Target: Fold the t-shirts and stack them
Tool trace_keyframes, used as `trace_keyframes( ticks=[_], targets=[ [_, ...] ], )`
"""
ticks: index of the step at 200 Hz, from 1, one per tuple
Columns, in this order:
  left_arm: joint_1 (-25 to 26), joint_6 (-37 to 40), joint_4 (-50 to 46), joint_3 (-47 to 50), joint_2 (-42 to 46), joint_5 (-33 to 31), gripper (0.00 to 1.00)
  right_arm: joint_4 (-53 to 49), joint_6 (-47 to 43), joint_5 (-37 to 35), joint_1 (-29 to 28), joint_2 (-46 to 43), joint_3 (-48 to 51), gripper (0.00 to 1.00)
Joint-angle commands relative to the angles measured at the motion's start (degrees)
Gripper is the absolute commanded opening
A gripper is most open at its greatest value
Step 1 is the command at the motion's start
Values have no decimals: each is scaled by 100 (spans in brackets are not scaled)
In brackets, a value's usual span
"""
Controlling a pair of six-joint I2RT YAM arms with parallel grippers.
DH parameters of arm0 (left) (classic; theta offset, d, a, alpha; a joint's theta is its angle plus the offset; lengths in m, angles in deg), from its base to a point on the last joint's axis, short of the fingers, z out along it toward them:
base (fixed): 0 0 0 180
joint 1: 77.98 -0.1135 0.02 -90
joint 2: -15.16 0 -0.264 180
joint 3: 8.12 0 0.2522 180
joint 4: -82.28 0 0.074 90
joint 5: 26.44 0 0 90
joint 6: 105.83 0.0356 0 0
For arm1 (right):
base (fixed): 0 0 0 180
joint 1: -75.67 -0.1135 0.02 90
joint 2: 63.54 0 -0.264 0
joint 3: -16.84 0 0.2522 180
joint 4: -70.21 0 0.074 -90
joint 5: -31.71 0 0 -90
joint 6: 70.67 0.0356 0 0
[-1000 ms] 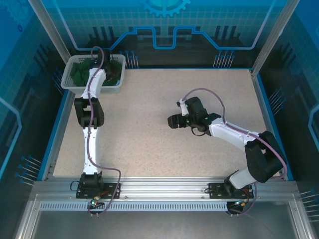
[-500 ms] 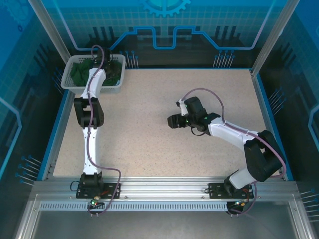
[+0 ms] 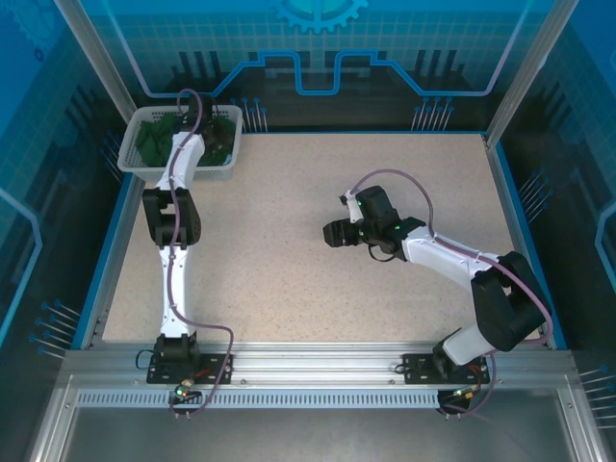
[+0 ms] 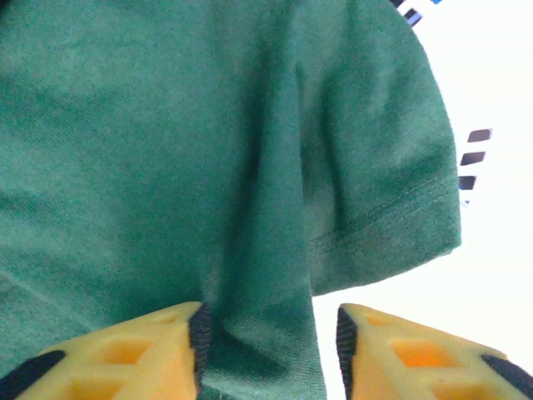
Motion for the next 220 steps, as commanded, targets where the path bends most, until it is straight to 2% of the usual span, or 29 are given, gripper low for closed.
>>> trace_keyframes(
  ticks=[1,44,66,88,122,163,199,220],
  targets=[
    [8,-84,-48,-127,-161,75,43,-102,-84,27,-85,21,-176,75],
    [8,-124,29,-157,-259,141,31,-115,-93,28,-86,-6,-171,75],
    [8,-114,-15,-162,-210,-54,12,-106,-102,19,-86,-15,-166,75],
    [5,-96,77,-162,-58,-110,0,-89,-102,31,-86,1,-152,74],
    [45,8,507,302,839,-708,0,-82,-102,46,-83,29,-163,74],
    [257,674,1895,1626,2601,-1744,0,-74,-111,11,-86,-22,-162,74],
    [449,970,2316,1899,3765,-1716,0,-129,-28,-33,-68,-195,-197,75],
    [869,1192,2662,2104,4514,-1399,0,-273,116,-82,-51,-474,-262,76]
  ],
)
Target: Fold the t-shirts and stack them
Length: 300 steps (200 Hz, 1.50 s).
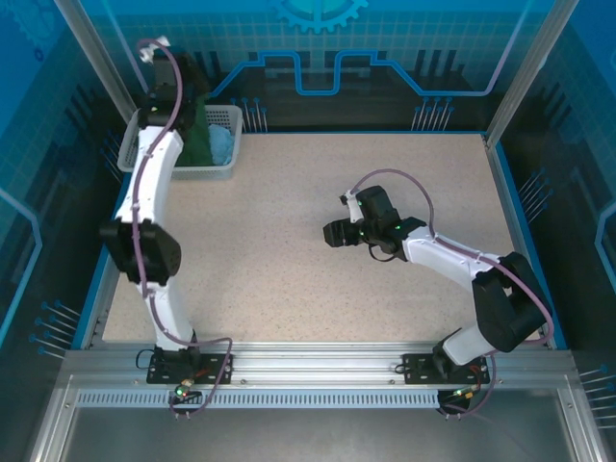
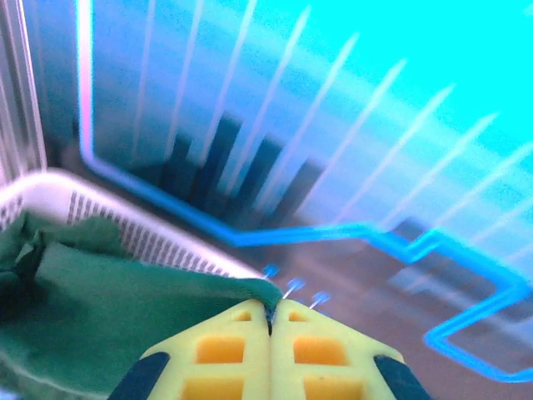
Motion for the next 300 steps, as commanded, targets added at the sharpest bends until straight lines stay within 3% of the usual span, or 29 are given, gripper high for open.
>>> trace_keyframes(
  ticks=[1,34,74,87,105,141,145,155,166,176,189,206,246,271,300],
  targets=[
    [439,466,745,183,825,129,0,-238,141,-76,-51,-416,-271,76],
    [1680,1045,560,-264,1558,896,0,-623,417,-335,-51,-1192,-375,81],
    [3288,1502,207,-966,1785,1145,0,-1034,644,-578,-51,-2294,-400,86],
    [3362,1329,70,-1154,1654,1246,0,-1172,687,-755,-51,-2577,-394,91],
    [3334,1204,-189,-1167,1405,838,0,-1465,753,-1018,-31,-2831,-450,95],
    [2857,359,-613,-778,653,963,0,-2442,942,-1154,204,-2744,-772,98],
    [2794,243,-695,-774,532,1044,7,-2549,978,-1155,254,-2710,-804,98],
    [2634,6,-1101,-984,117,1244,40,-2778,1073,-1114,389,-2653,-869,98],
    [2532,-128,-1666,-1382,-379,1419,58,-2942,1171,-1057,535,-2645,-881,98],
    [2448,-231,-2156,-1658,-763,1435,83,-3029,1228,-982,667,-2665,-872,98],
    [2286,-490,-2598,-1661,-1023,1410,94,-3188,1279,-883,860,-2645,-876,99],
    [2031,-958,-2508,-761,-804,1624,99,-3566,1324,-777,1185,-2521,-925,99],
    [2050,-1944,-918,2830,761,2247,97,-4030,1583,-545,2187,-2189,-512,100],
    [2627,-2233,-336,4498,1447,2396,93,-3939,1847,-382,2800,-2051,65,99],
    [3613,-2371,-393,5436,1589,2322,86,-3556,1891,-65,3117,-1746,706,95]
  ],
)
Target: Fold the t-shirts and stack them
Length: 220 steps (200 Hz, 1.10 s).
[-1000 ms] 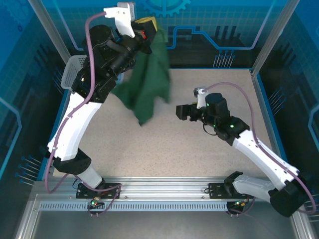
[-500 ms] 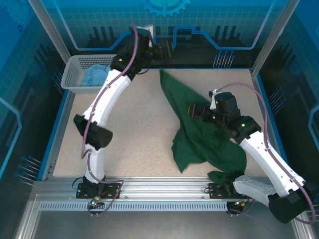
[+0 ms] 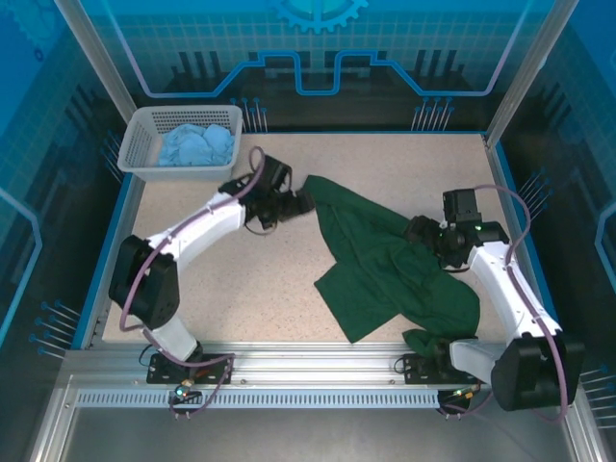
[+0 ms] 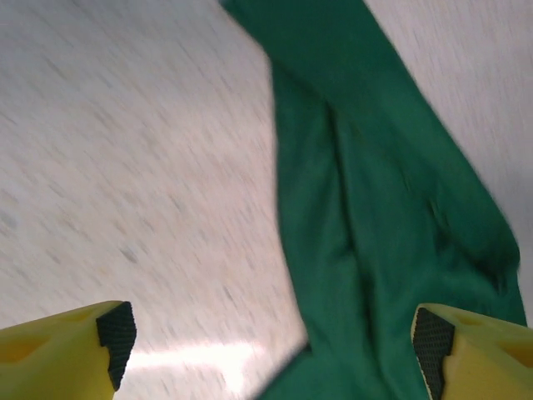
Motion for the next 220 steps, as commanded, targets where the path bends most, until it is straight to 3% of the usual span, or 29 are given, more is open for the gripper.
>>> trace_keyframes(
  ticks=[1,54,81,101,121,162,220],
  targets=[
    [712,-400,373,612,122,226,86,57,193,398,164,250,438,95],
    [1824,-769,938,1247,-556,85,74,340,292,262,-103,930,634,87],
    [2087,-903,1270,1450,-874,-384,66,435,291,258,-265,926,669,72],
    [2093,-959,1555,1535,-1082,-397,61,567,230,346,-340,842,706,51],
    [2133,-872,1598,1419,-1298,-534,45,625,192,442,-365,818,703,28],
    [2124,-630,1483,1336,-1307,-1220,0,594,141,499,-384,450,640,8],
    [1710,430,1365,918,-182,-1537,0,322,43,626,-380,-254,118,0]
  ],
)
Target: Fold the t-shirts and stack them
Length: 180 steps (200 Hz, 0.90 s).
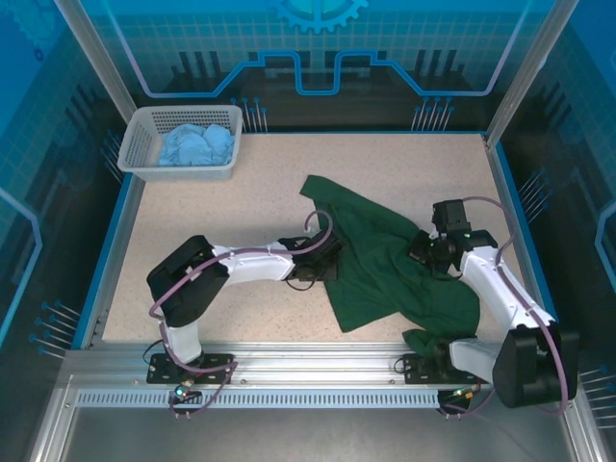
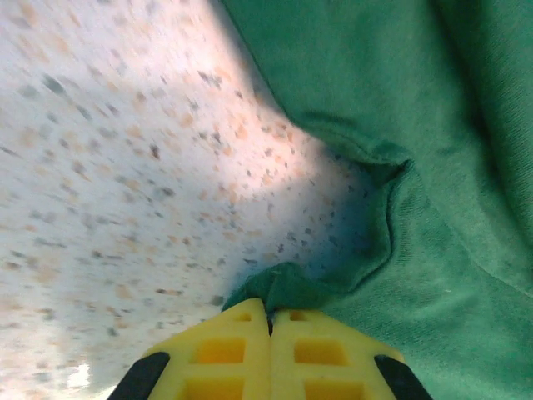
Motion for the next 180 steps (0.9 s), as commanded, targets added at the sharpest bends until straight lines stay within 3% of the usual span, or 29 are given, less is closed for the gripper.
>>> trace_keyframes(
  ticks=[1,10,30,47,76,108,151,180],
  targets=[
    [-294,641,-183,-376,719,-316,0,-201,-77,192,-88,-248,-386,0],
    [-434,751,-261,-488,914,-303,0,-274,-86,215,-89,-280,-452,3],
    [-779,1039,-520,-810,1219,-248,0,-485,-84,-115,-82,-193,-762,47],
    [-1173,1196,-761,-1078,1320,-39,0,-691,-139,-356,86,84,-859,63],
    [-1918,1244,-1186,-1517,1313,468,0,-511,-417,321,639,680,-821,69],
    [-2196,1032,-1925,-1996,1049,881,0,-547,-615,827,448,1563,-1063,68],
    [-2186,781,-3071,-2290,801,1133,0,-532,-164,1419,-524,2180,-1667,64],
    [-2190,786,-3206,-2151,914,1059,0,-521,54,1213,-1487,2764,-2453,63]
  ],
)
